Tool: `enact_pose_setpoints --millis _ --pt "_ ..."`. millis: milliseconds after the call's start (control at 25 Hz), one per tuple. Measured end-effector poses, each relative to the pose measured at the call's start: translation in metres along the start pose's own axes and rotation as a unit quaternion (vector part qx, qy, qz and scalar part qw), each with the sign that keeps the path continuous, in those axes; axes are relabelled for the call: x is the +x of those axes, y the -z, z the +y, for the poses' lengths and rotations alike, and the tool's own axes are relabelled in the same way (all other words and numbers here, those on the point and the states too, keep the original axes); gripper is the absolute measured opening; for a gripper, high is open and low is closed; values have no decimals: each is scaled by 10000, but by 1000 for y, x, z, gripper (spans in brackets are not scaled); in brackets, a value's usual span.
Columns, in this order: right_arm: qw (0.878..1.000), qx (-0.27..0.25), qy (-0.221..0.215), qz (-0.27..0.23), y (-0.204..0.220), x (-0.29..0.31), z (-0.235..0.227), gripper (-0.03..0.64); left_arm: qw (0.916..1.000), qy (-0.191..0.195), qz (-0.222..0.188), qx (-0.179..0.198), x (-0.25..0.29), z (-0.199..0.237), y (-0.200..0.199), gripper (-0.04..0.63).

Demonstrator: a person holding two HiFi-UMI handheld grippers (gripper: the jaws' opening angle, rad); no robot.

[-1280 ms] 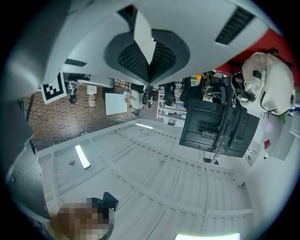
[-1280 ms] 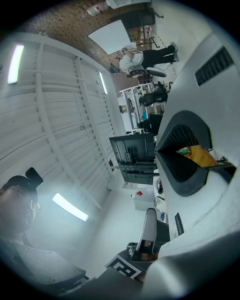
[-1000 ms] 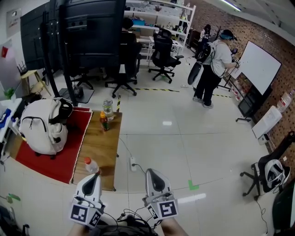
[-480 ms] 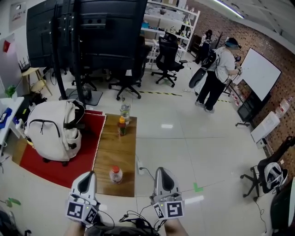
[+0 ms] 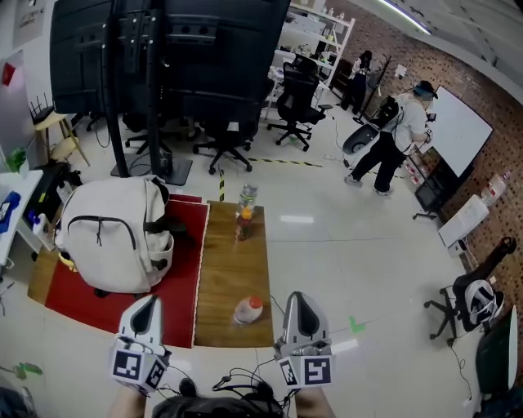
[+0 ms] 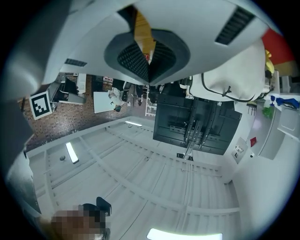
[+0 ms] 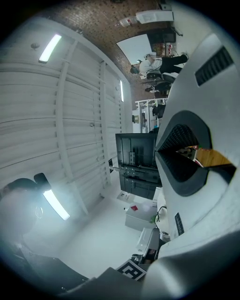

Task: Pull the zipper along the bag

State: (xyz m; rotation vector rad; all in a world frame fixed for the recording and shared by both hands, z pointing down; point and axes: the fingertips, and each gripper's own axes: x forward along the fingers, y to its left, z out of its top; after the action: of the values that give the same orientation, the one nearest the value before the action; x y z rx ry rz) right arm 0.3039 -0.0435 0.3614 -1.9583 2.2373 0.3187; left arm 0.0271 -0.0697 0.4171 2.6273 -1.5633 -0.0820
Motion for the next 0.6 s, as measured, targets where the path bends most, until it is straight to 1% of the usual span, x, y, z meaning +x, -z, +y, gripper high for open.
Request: enact_pose_setpoints --millis 120,360,480,600 --pt "9999 -26 109 -30 -8 0 35 -3 9999 123 3 68 -16 29 -6 34" --pt "9999 -94 115 34 -14 -3 105 -3 9998 186 58 -44 -47 84 -9 34" --pt "9999 -71 28 135 -8 -3 133 -3 9994 319 97 -12 -54 97 -9 34" --pt "9994 -44 -187 290 5 -2 157 -3 9993 340 152 -67 -55 103 -7 34"
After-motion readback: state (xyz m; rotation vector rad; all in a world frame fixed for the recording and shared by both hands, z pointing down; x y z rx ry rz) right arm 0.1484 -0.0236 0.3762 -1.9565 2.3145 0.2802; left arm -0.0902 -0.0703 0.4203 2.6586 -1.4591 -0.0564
